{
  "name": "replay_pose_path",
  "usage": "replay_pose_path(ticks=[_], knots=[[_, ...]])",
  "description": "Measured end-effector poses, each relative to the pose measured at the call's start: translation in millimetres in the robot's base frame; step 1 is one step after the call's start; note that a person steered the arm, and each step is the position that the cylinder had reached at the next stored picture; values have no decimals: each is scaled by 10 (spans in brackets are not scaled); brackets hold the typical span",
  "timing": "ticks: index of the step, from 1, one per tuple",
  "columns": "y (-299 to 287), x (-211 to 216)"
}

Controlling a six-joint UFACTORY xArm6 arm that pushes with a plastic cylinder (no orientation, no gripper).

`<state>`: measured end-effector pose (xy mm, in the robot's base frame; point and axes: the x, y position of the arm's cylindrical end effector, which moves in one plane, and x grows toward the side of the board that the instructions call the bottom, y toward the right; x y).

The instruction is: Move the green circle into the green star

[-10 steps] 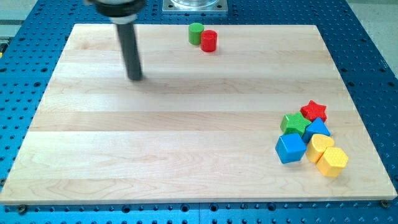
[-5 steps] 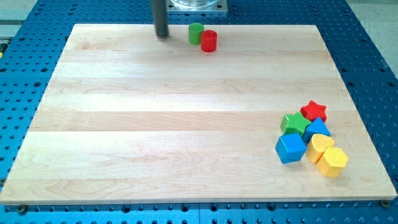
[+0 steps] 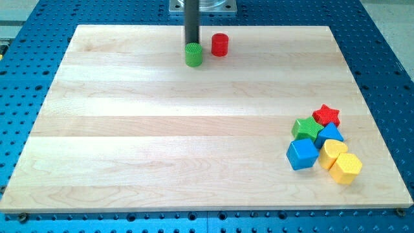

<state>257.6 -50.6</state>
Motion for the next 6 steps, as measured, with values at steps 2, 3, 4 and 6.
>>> replay_pose_path(ticks=[2, 3, 4, 6], knots=[[-26, 1147], [-674, 1032], [-525, 463], [651, 611]])
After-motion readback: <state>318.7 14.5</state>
